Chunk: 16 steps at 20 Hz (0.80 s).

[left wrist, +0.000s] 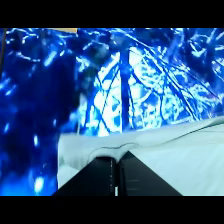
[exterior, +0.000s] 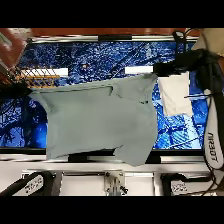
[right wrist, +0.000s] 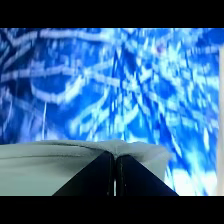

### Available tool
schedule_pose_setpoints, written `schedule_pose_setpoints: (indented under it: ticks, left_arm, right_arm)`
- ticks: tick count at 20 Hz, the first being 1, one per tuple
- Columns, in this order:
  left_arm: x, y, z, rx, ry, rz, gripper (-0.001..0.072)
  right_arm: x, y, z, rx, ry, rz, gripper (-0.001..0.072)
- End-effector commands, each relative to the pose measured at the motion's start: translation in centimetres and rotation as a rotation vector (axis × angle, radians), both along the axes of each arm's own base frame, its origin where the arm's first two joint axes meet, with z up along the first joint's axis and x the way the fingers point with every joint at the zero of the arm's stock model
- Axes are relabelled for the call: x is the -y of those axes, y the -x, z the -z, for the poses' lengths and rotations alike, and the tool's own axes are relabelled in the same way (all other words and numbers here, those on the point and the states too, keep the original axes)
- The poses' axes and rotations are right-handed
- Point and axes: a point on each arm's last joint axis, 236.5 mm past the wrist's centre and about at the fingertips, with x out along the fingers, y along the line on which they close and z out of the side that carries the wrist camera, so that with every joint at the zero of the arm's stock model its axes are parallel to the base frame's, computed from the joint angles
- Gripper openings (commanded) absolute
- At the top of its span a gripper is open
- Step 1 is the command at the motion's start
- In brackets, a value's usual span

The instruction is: Fold the shirts.

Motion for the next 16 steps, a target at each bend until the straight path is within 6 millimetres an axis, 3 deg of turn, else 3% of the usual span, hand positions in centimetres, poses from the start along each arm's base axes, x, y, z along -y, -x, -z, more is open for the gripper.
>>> schedule_pose_setpoints:
  ticks: [1,4,10,12,16]
  left_arm:
    - [0.4,-6.3,4.6,0.054,-0.019,-0.010,0.0036]
    - [1.1,-10.5,5.4,0.150,-0.064,-0.015,0.0036]
    - [3.8,-14.8,5.6,0.262,-0.091,-0.011,0.0036]
    - [4.9,-15.3,6.5,0.258,-0.088,0.003,0.0036]
    - [6.0,-15.1,9.6,0.194,-0.081,0.029,0.0036]
  right_arm:
    - [-0.1,-6.7,2.4,0.202,-0.046,0.104,0.0077]
    - [0.9,-7.9,3.7,0.224,-0.036,0.133,0.0076]
    - [4.9,-7.6,4.9,0.174,-0.024,0.202,0.0076]
    - [4.7,-7.1,6.5,0.123,-0.026,0.195,0.0077]
    - [2.2,-5.8,10.1,0.015,-0.021,0.143,0.0077]
